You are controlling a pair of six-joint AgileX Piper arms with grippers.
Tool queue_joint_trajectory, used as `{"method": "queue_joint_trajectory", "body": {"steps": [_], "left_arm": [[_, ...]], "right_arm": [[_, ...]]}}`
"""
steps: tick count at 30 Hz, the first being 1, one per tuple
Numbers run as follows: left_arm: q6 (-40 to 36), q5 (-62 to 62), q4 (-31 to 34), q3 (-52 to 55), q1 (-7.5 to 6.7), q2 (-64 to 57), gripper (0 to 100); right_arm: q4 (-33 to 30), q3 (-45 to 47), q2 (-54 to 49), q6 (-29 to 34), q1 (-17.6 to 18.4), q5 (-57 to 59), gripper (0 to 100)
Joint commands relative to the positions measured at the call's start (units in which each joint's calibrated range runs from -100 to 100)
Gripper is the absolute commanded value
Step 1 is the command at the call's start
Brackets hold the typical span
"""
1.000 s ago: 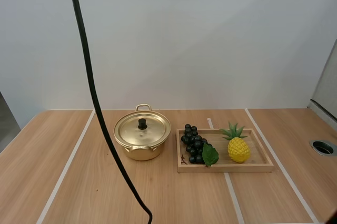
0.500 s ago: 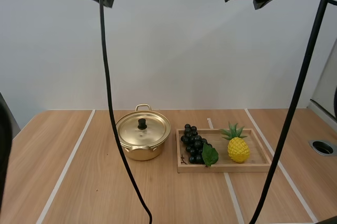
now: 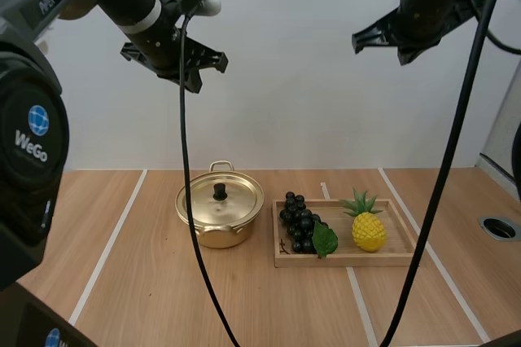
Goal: Open the pot, put the pineapple inside, and close it
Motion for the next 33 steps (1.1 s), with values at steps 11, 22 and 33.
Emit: {"method": "queue_joint_trajectory", "body": {"steps": [11, 22, 33], "left_arm": [[5.04, 0.00, -1.57, 10.38, 0.09, 2.69, 15], [10.33, 0.00, -5.46, 17.90, 0.09, 6.41, 62], [13.91, 0.00, -8.40, 18.69, 0.09, 11.22, 77]], "right_arm": [[-3.62, 21.71, -0.53, 0.23, -0.21, -8.62, 0], [-5.77, 28.34, -0.53, 0.23, -0.21, -12.73, 0], [-5.77, 29.41, -0.53, 0.43, -0.21, -13.28, 0]]}}
